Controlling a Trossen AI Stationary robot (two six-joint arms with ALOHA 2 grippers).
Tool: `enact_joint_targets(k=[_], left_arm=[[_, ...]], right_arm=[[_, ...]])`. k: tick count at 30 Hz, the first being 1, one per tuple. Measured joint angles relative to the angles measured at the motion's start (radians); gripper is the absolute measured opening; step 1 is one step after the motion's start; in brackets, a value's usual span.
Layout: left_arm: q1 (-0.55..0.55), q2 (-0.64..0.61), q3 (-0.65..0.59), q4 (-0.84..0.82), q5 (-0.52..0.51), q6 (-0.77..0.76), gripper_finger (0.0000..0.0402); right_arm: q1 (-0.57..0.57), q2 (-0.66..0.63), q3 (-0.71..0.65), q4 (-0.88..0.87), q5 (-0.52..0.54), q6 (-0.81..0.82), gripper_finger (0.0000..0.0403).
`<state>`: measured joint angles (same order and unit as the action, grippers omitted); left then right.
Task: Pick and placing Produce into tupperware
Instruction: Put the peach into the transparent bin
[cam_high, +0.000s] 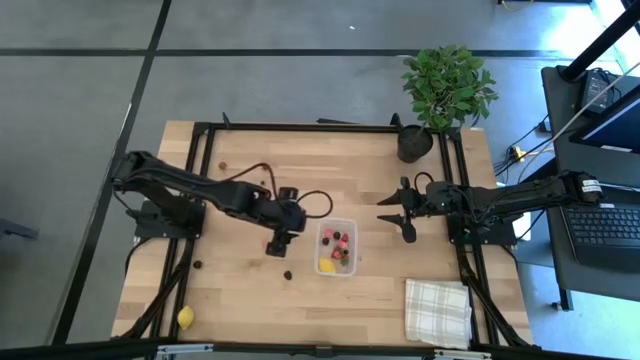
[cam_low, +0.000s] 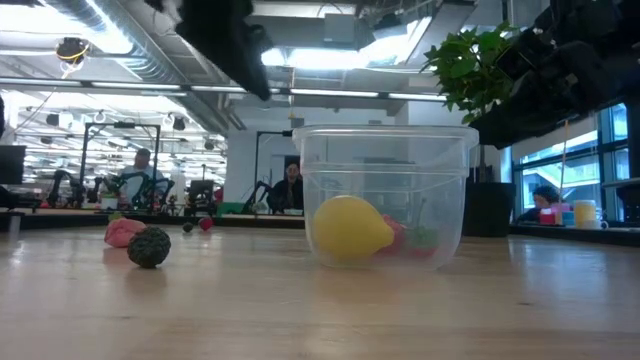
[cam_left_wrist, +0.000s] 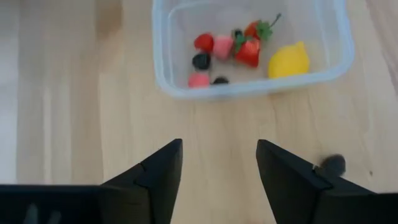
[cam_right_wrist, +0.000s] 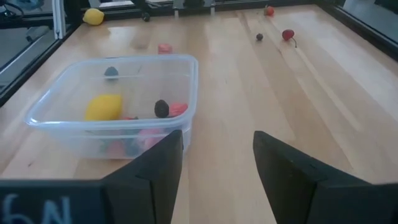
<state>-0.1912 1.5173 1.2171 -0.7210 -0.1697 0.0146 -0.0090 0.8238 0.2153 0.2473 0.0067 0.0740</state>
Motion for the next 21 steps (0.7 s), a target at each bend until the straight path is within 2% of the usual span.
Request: enact_joint_targets(k=[4,8,21], left_arm=[[-0.030,-0.025,-0.006,-0.092,-0.003,-0.099,0.0197],[-0.057,-0.028,-0.060,-0.132,-0.004,-0.135,0.0197],[-0.065,-0.027,-0.318,-0.088,-0.020,-0.535,0.0197]], right_arm=[[0.000,0.000,0.000,-0.004,0.000,0.002,0.0198],[0.000,0.000,0.000,-0.004,0.000,0.002,0.0198],[0.000,0.000,0.000,0.001,0.000,0.023,0.0198]])
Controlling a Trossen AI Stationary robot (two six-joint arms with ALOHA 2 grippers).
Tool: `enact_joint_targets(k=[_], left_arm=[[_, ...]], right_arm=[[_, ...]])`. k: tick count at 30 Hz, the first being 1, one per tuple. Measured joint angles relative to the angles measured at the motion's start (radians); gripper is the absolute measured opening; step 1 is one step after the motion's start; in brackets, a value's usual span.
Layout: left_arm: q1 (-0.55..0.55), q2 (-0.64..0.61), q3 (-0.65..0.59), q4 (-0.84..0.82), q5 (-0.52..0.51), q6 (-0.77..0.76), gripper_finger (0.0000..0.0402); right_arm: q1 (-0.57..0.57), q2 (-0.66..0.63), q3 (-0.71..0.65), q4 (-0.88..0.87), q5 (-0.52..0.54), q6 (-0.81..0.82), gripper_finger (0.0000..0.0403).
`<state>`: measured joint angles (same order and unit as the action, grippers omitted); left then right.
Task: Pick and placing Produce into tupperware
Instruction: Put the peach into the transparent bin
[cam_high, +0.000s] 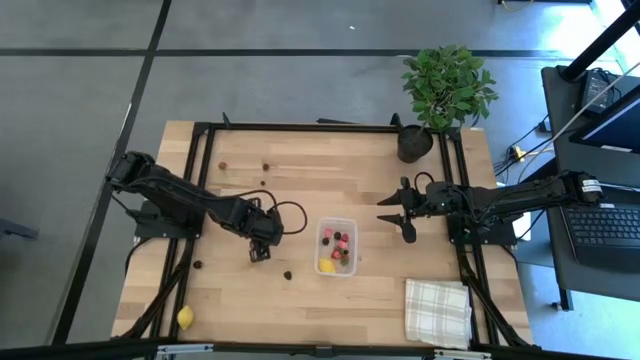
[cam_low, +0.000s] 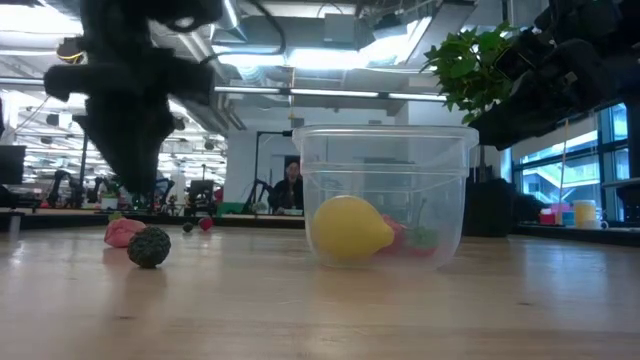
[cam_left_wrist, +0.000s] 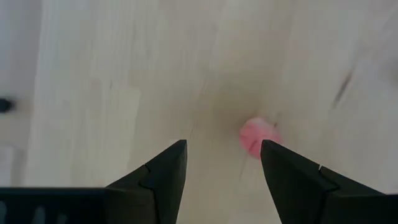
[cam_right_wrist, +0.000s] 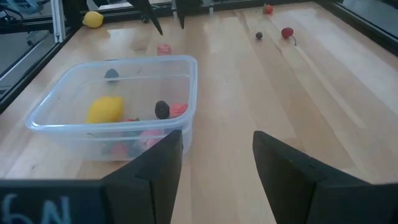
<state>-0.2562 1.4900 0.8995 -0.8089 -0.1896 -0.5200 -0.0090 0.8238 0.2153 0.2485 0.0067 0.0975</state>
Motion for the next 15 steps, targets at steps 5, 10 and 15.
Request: enact_joint_targets(k=[5,10,15], left_arm=[[0.000,0.000,-0.044,0.085,0.053,-0.027,0.0197],[0.000,0.007,-0.066,0.158,0.073,-0.033,0.0197],[0.000,0.010,-0.098,0.189,0.076,-0.090,0.0197]], right_arm=[[0.000,0.000,0.000,0.001,0.000,0.000,0.0198],[0.000,0.000,0.000,0.001,0.000,0.000,0.0198],[0.000,0.000,0.000,0.001,0.000,0.000,0.0198]])
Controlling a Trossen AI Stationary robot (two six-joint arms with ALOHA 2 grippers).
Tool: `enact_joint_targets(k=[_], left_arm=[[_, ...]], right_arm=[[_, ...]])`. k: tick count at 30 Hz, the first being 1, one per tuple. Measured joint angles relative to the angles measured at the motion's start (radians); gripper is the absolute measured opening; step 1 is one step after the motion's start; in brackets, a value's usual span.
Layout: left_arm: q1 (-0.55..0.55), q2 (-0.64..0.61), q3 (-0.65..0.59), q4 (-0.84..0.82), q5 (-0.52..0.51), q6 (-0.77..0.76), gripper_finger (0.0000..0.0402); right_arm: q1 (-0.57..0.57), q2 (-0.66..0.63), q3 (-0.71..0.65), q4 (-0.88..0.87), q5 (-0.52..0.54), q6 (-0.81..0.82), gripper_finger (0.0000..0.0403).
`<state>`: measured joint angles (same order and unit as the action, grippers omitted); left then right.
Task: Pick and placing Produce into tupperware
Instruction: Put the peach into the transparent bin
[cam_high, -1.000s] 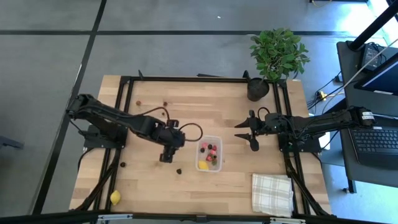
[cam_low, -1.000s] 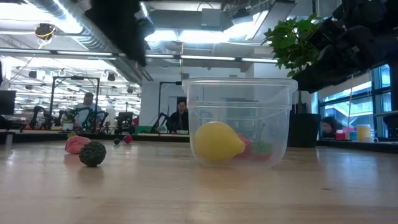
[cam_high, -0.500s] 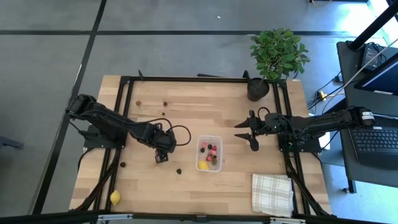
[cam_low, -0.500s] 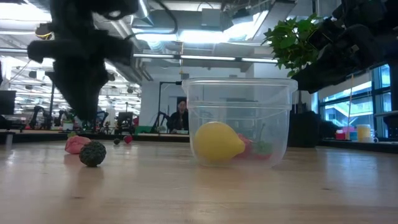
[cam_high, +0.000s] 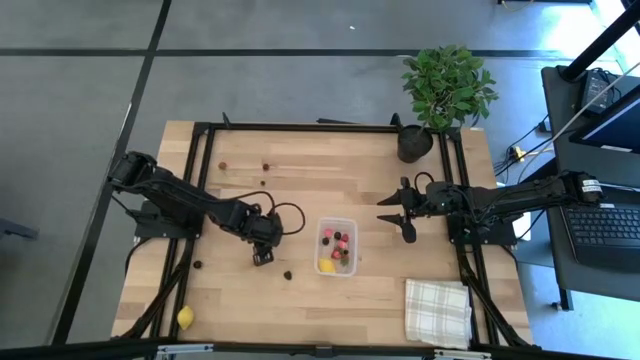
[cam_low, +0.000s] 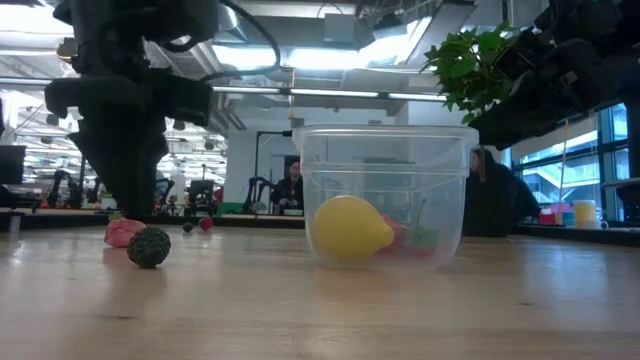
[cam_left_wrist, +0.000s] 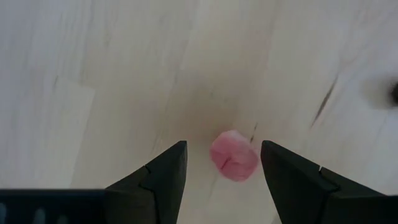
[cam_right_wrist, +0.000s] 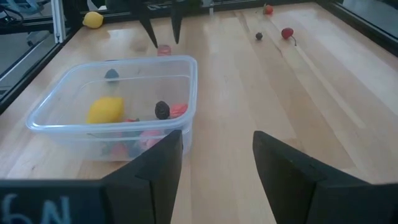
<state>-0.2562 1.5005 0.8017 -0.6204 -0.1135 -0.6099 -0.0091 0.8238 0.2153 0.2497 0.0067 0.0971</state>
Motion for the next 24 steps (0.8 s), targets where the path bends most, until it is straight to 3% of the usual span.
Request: enact_joint_targets(k=[24], left_arm=[[0.000,0.000,-0.064,0.065,0.026,-0.017,0.0197]], right_arm=[[0.000,0.000,0.000,0.000,0.000,-0.002,0.0198]])
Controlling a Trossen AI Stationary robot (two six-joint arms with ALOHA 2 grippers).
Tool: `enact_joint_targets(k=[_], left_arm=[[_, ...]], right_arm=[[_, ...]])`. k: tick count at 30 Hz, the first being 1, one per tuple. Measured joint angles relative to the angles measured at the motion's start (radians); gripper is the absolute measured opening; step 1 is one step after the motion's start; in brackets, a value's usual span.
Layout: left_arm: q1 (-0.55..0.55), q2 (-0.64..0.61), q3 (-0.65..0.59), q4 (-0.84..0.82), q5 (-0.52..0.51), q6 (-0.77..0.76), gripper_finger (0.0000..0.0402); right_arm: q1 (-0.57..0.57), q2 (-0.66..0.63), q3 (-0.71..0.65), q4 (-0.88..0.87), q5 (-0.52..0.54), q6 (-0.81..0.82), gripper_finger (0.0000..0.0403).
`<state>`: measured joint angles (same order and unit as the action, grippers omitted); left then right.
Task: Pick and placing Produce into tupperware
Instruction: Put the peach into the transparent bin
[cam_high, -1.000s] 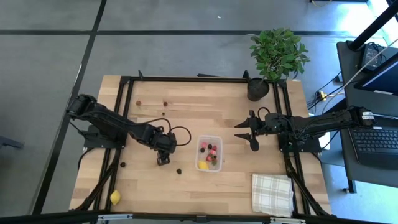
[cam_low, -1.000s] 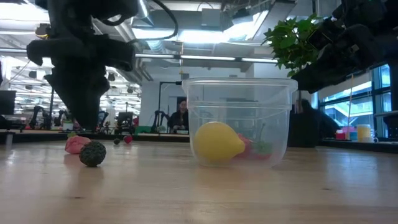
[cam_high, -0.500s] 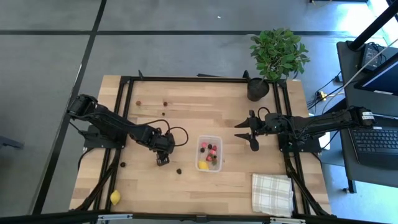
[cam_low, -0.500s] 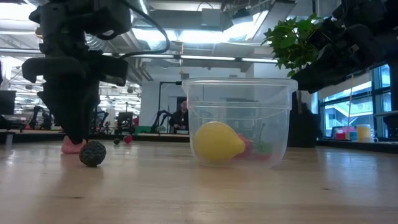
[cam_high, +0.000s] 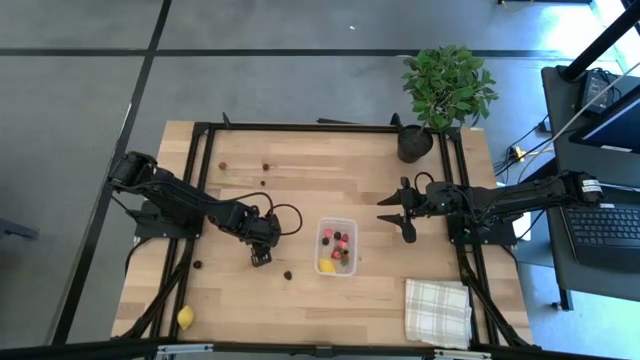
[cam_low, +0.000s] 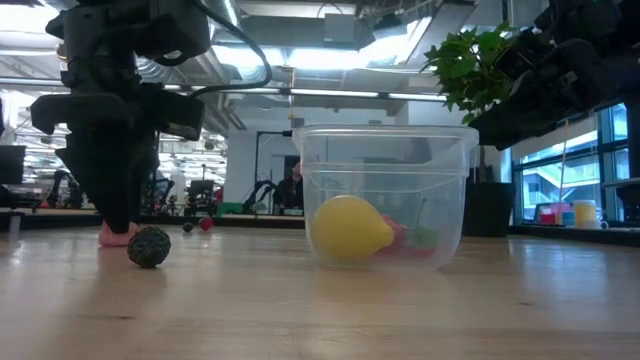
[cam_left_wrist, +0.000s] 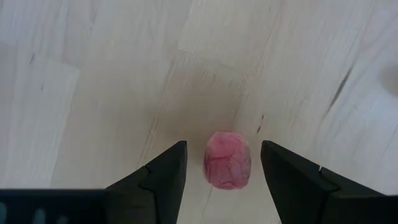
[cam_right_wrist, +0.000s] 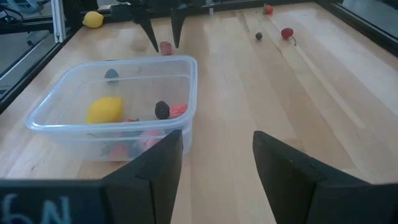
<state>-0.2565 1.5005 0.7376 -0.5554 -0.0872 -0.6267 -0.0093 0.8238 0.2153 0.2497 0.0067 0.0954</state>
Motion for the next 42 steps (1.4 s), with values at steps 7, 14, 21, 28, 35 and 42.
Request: enact_joint_targets(k=[7,14,21,28,35,42], left_arm=[[-0.001,0.051,0.003,-0.002,0.005,0.001,0.0197],[0.000,0.056,0.004,-0.007,0.003,0.001,0.0168],[0.003,0.062,0.040,-0.039,0.023,0.037,0.0098],[0.036,0.062,0.151,-0.036,0.025,0.201,0.0072],[0.078,0.060,0.284,-0.034,-0.034,0.393,0.0083],[0.109,0.060,0.363,0.091,-0.075,0.563,0.0078]], right_arm=[[0.000,0.000,0.000,0.000,0.000,-0.001,0.0198],[0.000,0.000,0.000,0.000,0.000,-0.001,0.0198],[0.000,0.000,0.000,0.000,0.000,-0.001,0.0198],[0.000,0.000,0.000,0.000,0.000,-0.002,0.0198],[0.000,0.000,0.000,0.000,0.000,-0.003,0.0198],[0.000,0.000,0.000,0.000,0.000,-0.022,0.0198]])
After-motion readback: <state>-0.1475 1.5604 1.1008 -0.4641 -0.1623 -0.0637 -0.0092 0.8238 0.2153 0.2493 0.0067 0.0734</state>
